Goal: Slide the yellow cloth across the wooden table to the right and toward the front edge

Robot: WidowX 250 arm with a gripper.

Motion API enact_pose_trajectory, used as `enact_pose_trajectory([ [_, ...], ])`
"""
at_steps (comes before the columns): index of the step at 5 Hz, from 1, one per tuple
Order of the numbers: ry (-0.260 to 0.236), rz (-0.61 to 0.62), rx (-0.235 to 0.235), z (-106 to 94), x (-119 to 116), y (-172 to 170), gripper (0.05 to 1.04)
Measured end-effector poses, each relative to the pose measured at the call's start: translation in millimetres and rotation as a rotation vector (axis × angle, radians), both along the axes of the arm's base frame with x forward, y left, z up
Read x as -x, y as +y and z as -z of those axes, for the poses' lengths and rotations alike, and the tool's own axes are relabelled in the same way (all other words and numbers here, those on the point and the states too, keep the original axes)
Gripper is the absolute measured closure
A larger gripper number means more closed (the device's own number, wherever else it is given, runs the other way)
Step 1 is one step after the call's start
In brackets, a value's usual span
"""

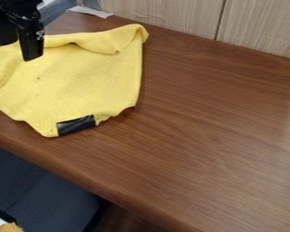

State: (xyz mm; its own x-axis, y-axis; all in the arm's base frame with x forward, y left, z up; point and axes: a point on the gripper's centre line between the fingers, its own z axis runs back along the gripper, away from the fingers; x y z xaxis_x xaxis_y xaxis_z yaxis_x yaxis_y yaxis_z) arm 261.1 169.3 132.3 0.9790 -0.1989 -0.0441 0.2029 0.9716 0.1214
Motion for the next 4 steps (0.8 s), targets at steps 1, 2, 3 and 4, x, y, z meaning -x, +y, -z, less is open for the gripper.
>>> enact_pose_trajectory([
  [1, 0.023, 0.001, 0.022, 9.6, -0.9, -1.4, 0.083],
  [2, 0.005, 0.049, 0.045, 7.3, -10.1, -11.6, 0.083],
  [3, -0.016, 0.087, 0.086, 22.7, -23.6, -17.4, 0.083],
  [4, -0.04, 0.111, 0.078, 33.1, -33.0, -19.8, 0.083],
])
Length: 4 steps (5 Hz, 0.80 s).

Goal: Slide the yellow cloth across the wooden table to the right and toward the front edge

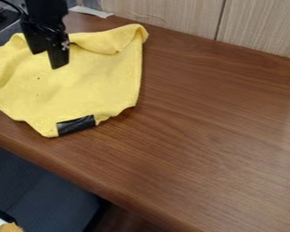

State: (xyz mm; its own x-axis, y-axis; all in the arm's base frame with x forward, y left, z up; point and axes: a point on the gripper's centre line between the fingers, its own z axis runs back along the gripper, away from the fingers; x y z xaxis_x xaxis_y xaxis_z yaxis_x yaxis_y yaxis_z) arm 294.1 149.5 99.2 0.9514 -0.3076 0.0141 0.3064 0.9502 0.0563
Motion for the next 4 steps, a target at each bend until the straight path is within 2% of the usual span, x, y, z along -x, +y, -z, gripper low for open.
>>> enact_pose_trajectory([
  [1, -0.005, 0.007, -0.004, 19.3, -2.3, -0.3, 0.083],
  [2, -0.017, -0.001, -0.029, 20.0, -4.7, 1.7, 0.083],
  [3, 0.011, -0.003, -0.055, 28.7, -6.8, -0.5, 0.083],
  [4, 0.013, -0.017, -0.06, 29.1, -6.6, 0.0, 0.083],
])
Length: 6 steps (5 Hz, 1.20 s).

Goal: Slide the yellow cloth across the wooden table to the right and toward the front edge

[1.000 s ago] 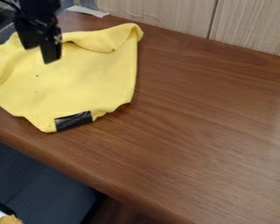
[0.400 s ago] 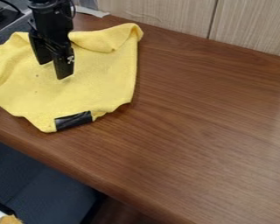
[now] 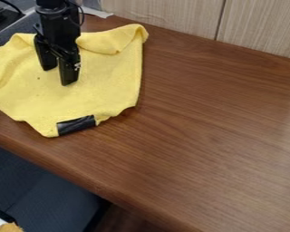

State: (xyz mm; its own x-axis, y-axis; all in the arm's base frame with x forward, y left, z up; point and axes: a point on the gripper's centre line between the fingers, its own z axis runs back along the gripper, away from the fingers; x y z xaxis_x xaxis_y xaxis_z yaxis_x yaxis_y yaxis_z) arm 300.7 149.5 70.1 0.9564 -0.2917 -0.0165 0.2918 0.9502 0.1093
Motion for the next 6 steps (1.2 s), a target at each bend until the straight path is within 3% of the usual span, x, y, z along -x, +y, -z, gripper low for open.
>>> enact_pose_trajectory([
  [2, -0.015, 0.0, 0.034, 1.1, -4.3, -3.9, 0.083],
  [3, -0.006, 0.047, 0.068, 4.0, -2.5, -21.3, 0.083],
  [4, -0.003, 0.131, 0.114, 3.7, 3.3, -60.2, 0.083],
  [6, 0.011, 0.304, 0.142, 3.5, 12.2, -123.5, 0.083],
])
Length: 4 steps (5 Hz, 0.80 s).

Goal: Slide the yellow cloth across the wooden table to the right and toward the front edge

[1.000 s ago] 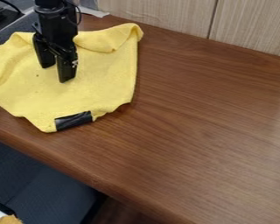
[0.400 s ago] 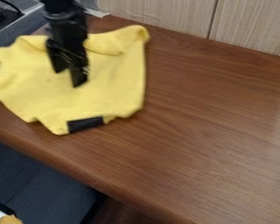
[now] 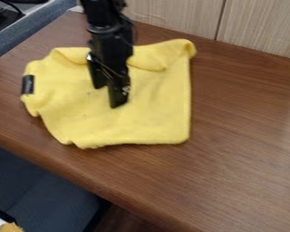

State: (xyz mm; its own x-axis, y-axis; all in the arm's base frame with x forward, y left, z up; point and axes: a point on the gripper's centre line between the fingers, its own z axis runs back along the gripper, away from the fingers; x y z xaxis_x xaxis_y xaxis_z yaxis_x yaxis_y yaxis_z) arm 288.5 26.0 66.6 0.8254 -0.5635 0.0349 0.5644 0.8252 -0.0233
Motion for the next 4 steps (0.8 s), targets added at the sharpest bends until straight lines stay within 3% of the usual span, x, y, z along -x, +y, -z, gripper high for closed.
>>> enact_pose_trajectory([
  [2, 0.012, 0.147, 0.019, -1.6, 13.6, -41.7, 0.083],
  [4, 0.03, 0.174, 0.002, -7.4, 14.6, -47.3, 0.083],
])
